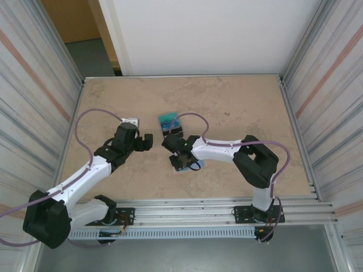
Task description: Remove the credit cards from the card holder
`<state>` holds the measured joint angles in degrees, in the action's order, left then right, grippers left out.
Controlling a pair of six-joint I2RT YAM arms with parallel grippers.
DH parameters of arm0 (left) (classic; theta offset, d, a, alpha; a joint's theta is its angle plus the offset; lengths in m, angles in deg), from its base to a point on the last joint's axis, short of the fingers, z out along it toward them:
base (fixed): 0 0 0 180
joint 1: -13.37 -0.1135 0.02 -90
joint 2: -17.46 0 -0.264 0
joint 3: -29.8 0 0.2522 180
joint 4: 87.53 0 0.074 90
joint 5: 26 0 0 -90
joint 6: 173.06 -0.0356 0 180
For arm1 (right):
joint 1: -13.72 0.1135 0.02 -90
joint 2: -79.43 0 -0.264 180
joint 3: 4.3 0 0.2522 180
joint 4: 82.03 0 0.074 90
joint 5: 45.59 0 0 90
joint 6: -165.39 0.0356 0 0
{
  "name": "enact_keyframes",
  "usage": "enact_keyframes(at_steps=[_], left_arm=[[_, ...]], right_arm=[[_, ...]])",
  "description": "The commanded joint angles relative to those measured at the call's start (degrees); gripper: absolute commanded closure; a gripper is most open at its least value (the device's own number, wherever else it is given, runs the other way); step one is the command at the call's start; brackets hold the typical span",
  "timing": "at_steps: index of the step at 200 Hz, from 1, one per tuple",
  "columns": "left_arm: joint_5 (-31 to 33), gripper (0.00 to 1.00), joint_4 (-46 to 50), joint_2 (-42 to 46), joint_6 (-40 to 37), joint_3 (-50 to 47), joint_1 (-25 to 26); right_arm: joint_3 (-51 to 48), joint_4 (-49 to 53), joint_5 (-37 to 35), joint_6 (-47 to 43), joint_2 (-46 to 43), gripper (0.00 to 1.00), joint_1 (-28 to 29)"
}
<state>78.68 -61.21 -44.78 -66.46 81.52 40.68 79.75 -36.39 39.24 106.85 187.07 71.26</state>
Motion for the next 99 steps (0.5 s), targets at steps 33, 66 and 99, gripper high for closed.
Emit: enact_keyframes(at_steps=[33, 66, 99], left_arm=[[-1.2, 0.01, 0.0, 1.4, 0.1, 1.4, -0.6], [-1.8, 0.01, 0.4, 1.8, -0.2, 1.5, -0.5], [-2.1, 0.01, 0.7, 2.6, -0.3, 1.4, -0.5]], right_arm=[[-0.6, 3.5, -8.7, 2.2, -4.3, 0.77, -0.3], [-1.4, 4.0, -10.7, 3.2, -5.1, 0.70, -1.0], [-1.9, 5.5, -13.8, 3.4, -6.4, 0.67, -1.5]])
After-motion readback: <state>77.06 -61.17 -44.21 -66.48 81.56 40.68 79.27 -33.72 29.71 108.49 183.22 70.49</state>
